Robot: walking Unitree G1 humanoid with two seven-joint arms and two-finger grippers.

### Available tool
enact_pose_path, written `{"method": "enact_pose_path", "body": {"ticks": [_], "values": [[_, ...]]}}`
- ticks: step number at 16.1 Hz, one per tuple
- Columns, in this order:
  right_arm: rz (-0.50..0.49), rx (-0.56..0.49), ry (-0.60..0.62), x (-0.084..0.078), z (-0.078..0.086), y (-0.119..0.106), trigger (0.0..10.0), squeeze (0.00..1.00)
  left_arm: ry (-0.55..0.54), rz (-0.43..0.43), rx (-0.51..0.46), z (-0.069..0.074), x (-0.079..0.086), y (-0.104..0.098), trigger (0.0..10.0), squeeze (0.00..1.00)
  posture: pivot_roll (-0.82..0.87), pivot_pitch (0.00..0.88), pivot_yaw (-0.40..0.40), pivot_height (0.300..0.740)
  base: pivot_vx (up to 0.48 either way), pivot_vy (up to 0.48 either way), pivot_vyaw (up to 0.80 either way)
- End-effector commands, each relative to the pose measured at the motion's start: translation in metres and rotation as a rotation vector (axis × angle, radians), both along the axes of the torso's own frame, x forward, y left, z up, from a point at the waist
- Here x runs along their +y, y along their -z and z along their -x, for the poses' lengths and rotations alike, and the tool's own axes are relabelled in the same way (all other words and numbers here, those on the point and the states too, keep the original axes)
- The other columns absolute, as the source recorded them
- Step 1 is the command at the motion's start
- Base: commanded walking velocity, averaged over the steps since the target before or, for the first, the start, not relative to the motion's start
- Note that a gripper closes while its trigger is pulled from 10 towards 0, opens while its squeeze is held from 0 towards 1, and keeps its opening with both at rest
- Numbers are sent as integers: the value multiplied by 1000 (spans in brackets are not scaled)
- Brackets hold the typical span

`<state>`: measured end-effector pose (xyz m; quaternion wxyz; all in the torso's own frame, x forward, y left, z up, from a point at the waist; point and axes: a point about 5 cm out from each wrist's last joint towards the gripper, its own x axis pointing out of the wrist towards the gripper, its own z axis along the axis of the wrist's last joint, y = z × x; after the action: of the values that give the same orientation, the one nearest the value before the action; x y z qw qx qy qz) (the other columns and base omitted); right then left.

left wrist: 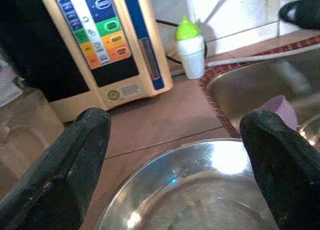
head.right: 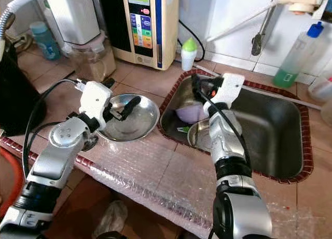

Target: Kitchen organization

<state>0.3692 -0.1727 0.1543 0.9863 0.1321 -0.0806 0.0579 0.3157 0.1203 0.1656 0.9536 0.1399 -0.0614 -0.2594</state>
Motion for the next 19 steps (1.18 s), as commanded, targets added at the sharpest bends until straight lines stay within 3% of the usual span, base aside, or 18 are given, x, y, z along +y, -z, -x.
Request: {"method": "enact_pose_path", "body": {"ticks": [1,3,8,10,11,12,13,15,19], "values": [[6,-31,-3,1,0,-6,10000,1000,-34,2,-18,1,4,-4,10000,1000,4,0,32,740,0,0,0],[134,-77,-71,7,6,-8,10000,1000,-112,29,-45,4,9,-5,10000,1000,5,0,30,740,0,0,0],[138,-56,-77,6,16,1,10000,1000,-282,46,-70,12,24,-5,10000,1000,18,0,25,740,0,0,0],[156,-24,-93,8,26,13,10000,1000,-340,49,-92,21,30,-6,10000,1000,26,0,24,740,0,0,0],[158,-9,-89,8,29,17,10000,1000,-356,43,-95,26,32,-5,10000,706,26,0,24,740,0,0,0],[155,8,-89,9,31,23,10000,1000,-371,44,-95,35,35,0,10000,0,26,0,24,740,0,0,0],[153,11,-92,11,32,23,10000,1000,-376,44,-97,38,36,2,10000,0,26,0,24,740,0,0,0],[159,13,-129,24,34,24,10000,0,-432,61,-91,43,37,9,10000,0,43,0,18,740,0,0,0],[168,37,-153,31,36,29,10000,0,-487,45,-102,46,36,17,10000,0,47,0,8,740,0,0,0]]}}
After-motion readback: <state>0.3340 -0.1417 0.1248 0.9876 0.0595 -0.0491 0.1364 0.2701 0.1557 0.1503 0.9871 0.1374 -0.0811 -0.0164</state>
